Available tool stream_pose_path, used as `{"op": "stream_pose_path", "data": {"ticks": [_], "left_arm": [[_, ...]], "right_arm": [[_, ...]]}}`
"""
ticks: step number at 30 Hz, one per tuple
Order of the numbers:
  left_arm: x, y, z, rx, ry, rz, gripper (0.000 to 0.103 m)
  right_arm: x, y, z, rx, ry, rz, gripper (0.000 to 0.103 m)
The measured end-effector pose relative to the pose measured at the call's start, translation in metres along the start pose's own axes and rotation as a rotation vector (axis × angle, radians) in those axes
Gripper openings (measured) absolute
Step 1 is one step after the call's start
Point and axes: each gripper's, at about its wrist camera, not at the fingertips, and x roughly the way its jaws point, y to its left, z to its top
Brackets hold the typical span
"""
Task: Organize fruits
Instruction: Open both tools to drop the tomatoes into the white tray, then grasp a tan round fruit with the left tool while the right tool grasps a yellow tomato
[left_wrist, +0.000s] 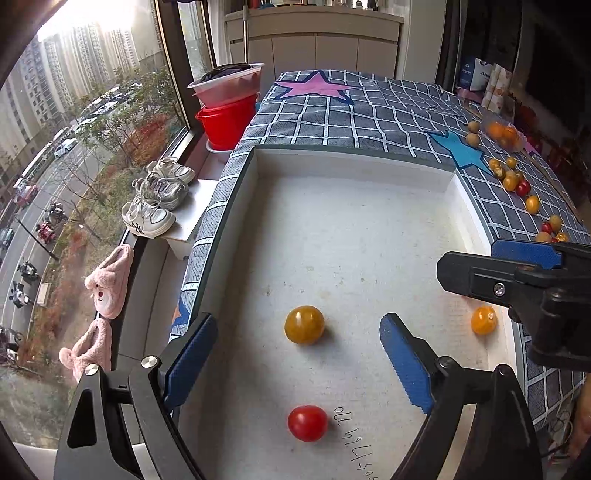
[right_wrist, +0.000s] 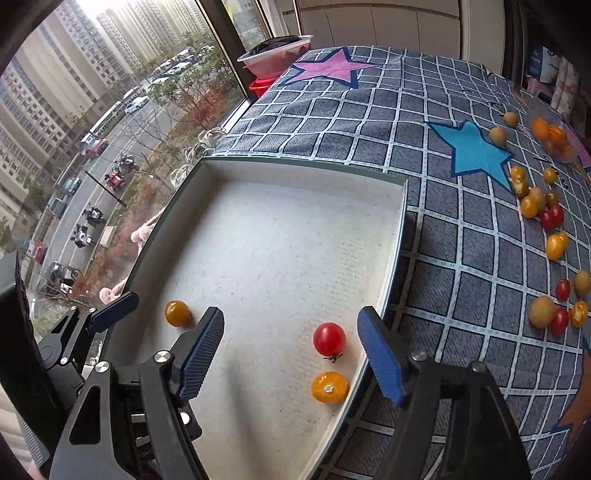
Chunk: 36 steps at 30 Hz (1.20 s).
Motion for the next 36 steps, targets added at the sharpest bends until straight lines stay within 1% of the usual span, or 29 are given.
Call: {"op": "stream_pose_path", "data": {"ticks": [3, 7, 11, 17, 21, 25, 29, 36], "left_arm": [[-0.006, -0.003, 0.001, 0.005, 0.002, -0.01, 0.091], [-0.021, -0.015, 0.004, 0.026, -0.019, -0.027, 0.091], [-0.035, -0.038, 0.01, 0.076, -0.045, -0.049, 0.091], [-0.047, -0.09, 0.02, 0.166, -0.068, -0.085, 0.091], [-0.044, -0.131, 0.022, 0.231, -0.054, -0.106, 0.091], [-0.04, -0.169, 0.024, 0.288, -0.04, -0.124, 0.091], [-0.031, -0.201, 0.031, 0.331, -0.028, -0.128, 0.091], [0.002, -0.241, 0.047, 0.391, 0.004, -0.104, 0.091]], "right_arm": [[-0.016, -0.007, -0.004, 0.009, -0.022, -0.007, 0.079], [-0.029, -0.03, -0.013, 0.044, -0.04, -0.019, 0.079], [-0.046, -0.066, -0.03, 0.099, -0.045, -0.056, 0.079], [-0.067, -0.133, -0.055, 0.2, -0.058, -0.147, 0.079], [-0.081, -0.175, -0.07, 0.274, -0.066, -0.188, 0.079], [-0.089, -0.205, -0.082, 0.316, -0.075, -0.234, 0.079], [-0.089, -0.225, -0.085, 0.314, -0.093, -0.286, 0.079], [-0.083, -0.247, -0.078, 0.299, -0.114, -0.312, 0.079]]}}
